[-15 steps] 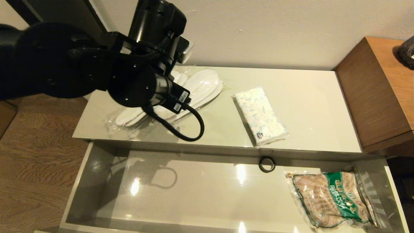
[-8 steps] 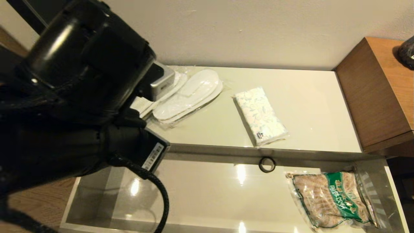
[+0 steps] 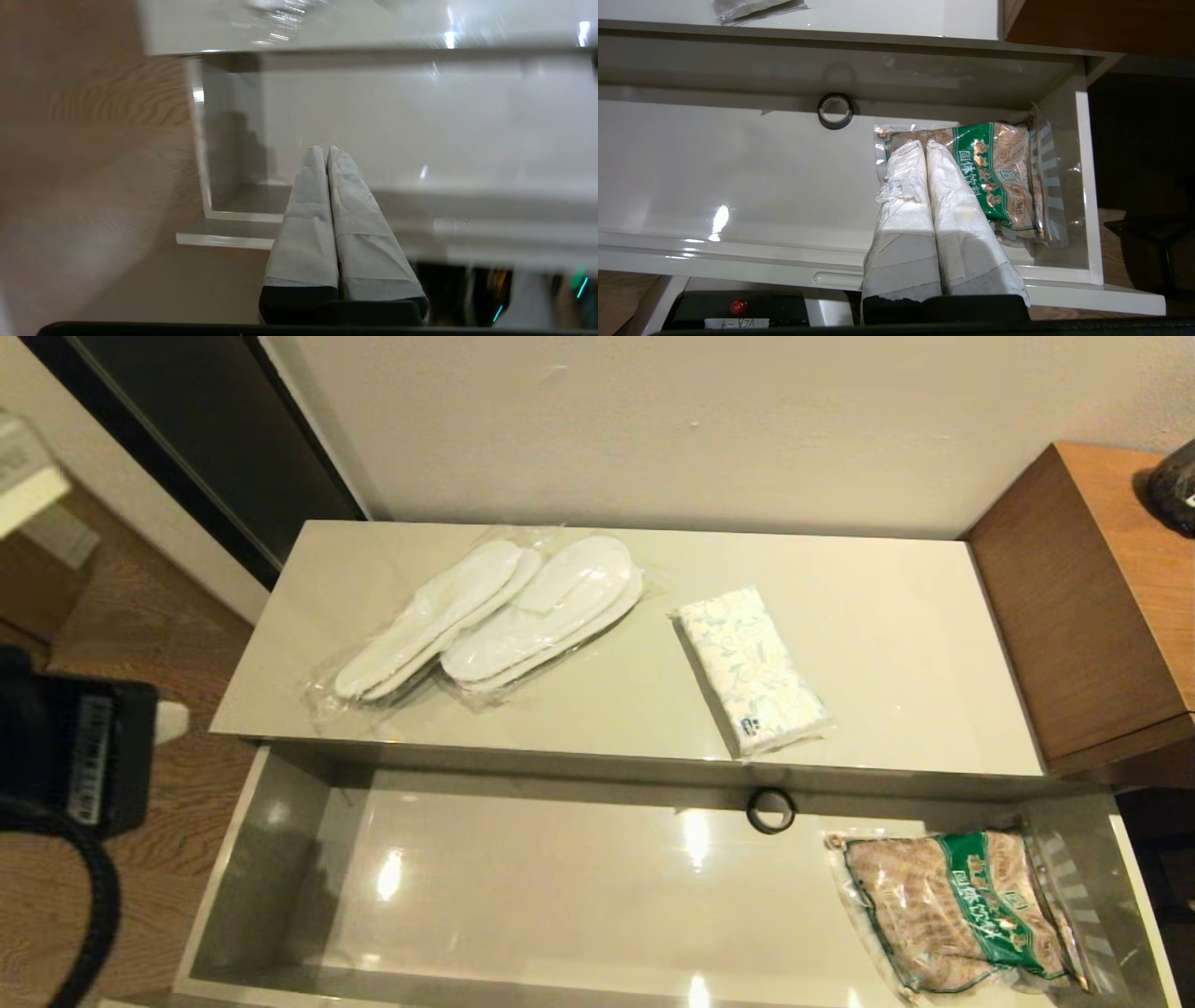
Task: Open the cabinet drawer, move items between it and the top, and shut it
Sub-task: Close the drawer
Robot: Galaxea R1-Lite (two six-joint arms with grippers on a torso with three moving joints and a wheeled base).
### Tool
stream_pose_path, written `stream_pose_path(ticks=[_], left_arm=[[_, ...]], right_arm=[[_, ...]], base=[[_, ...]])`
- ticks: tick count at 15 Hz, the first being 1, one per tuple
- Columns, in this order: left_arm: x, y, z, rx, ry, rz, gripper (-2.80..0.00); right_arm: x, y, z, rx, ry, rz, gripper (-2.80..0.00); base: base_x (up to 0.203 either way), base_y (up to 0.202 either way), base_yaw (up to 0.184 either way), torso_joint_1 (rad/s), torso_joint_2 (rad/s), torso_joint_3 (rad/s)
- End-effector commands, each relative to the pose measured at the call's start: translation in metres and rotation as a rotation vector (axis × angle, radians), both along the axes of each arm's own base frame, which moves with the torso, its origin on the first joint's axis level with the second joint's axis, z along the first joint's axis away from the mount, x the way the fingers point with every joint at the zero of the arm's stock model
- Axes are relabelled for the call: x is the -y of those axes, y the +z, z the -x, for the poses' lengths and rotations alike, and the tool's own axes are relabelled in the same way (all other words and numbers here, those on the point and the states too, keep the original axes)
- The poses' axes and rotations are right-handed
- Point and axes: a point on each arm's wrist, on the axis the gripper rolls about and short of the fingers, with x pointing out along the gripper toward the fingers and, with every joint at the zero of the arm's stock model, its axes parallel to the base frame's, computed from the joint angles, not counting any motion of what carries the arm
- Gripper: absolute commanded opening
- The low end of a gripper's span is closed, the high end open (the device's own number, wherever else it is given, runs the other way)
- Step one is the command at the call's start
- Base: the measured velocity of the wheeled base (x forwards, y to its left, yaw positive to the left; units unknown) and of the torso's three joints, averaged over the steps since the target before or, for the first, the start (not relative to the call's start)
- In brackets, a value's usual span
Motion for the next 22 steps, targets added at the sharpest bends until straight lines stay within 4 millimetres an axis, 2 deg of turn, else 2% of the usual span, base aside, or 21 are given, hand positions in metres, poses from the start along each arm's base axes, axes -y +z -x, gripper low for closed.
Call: stream_pose_path(ticks=[1,5,7,9,11,13,15,16,20,22], left_arm=[[-0.033,0.006,0.014,0.054,0.105,0.07,-2.8],[-0.093,0.006,0.062,0.189,0.299,0.172,-2.8],[-0.115,-0.001,0.091,0.258,0.486,0.153,-2.8],[-0.125,-0.018,0.12,0.255,0.618,0.08,-2.8],[-0.126,-0.052,0.136,0.196,0.667,0.026,-2.8],[-0.129,-0.088,0.17,0.186,0.659,0.03,-2.8],[-0.115,-0.12,0.202,0.169,0.685,-0.018,-2.8],[-0.109,-0.134,0.214,0.165,0.641,-0.037,-2.8],[-0.101,-0.17,0.234,0.163,0.514,-0.075,-2.8],[-0.097,-0.182,0.232,0.126,0.28,-0.063,-2.8]], right_arm=[[0.0,0.0,0.0,-0.003,0.001,0.0,-2.8],[0.0,0.0,0.0,-0.003,0.001,0.0,-2.8],[0.0,0.0,0.0,-0.003,0.001,0.0,-2.8],[0.0,0.0,0.0,-0.003,0.001,0.0,-2.8],[0.0,0.0,0.0,-0.003,0.001,0.0,-2.8],[0.0,0.0,0.0,-0.003,0.001,0.0,-2.8],[0.0,0.0,0.0,-0.002,0.001,0.0,-2.8],[0.0,0.0,0.0,-0.003,0.001,0.0,-2.8],[0.0,0.0,0.0,-0.002,0.001,-0.001,-2.8],[0.0,0.0,0.0,-0.002,0.001,0.0,-2.8]], base=[[0.0,0.0,0.0,0.0,0.0,0.0],[0.0,0.0,0.0,0.0,0.0,0.0],[0.0,0.0,0.0,0.0,0.0,0.0],[0.0,0.0,0.0,0.0,0.0,0.0],[0.0,0.0,0.0,0.0,0.0,0.0],[0.0,0.0,0.0,0.0,0.0,0.0],[0.0,0.0,0.0,0.0,0.0,0.0],[0.0,0.0,0.0,0.0,0.0,0.0],[0.0,0.0,0.0,0.0,0.0,0.0],[0.0,0.0,0.0,0.0,0.0,0.0]])
